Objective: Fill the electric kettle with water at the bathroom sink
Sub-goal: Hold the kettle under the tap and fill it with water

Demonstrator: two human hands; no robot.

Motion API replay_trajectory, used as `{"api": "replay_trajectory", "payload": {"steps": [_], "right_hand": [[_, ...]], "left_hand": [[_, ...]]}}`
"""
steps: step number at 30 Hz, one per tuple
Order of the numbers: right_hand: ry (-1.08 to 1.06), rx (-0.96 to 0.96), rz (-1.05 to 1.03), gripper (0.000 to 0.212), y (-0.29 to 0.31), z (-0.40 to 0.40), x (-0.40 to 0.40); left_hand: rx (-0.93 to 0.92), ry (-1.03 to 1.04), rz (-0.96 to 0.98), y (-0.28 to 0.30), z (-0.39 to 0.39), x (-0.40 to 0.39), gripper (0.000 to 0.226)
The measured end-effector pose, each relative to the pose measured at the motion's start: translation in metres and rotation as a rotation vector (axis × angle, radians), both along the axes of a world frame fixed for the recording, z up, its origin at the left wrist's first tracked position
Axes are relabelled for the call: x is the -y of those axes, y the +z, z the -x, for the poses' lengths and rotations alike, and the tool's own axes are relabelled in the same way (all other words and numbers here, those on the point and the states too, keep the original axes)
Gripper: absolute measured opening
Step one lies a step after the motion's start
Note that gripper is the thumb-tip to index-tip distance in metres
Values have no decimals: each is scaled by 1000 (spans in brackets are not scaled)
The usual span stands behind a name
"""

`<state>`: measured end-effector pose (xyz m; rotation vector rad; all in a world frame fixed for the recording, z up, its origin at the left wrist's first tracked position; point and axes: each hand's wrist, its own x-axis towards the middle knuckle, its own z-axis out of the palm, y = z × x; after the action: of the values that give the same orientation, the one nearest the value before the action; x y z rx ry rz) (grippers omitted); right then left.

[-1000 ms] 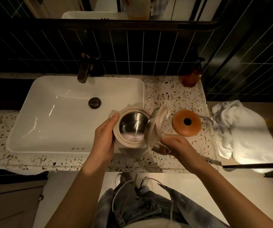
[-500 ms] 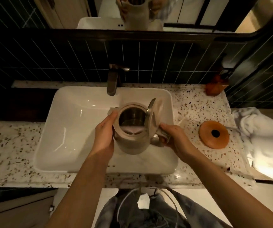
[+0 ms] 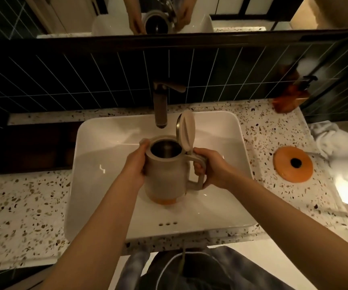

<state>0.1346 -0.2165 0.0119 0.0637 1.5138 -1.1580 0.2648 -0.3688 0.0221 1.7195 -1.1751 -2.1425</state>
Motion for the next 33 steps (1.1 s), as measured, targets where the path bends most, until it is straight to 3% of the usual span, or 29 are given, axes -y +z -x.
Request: {"api": "replay_trajectory", "payload": {"steps": [5, 15, 29, 31, 33], "right_hand": [[-5, -56, 29, 39, -4, 17, 21], [78, -367, 35, 38, -24, 43, 47], [5, -471, 78, 45, -60, 45, 54], [11, -474, 92, 41, -62, 46, 55], [34, -474, 109, 43, -63, 47, 55]], "left_hand": [[-31, -5, -16, -2, 17, 18, 23], [-130, 58, -53, -19, 27, 39, 18], [-97, 12, 22, -42, 25, 41, 8], [-41, -10, 80, -43, 26, 44, 12], [1, -17, 154, -43, 27, 47, 30]]}}
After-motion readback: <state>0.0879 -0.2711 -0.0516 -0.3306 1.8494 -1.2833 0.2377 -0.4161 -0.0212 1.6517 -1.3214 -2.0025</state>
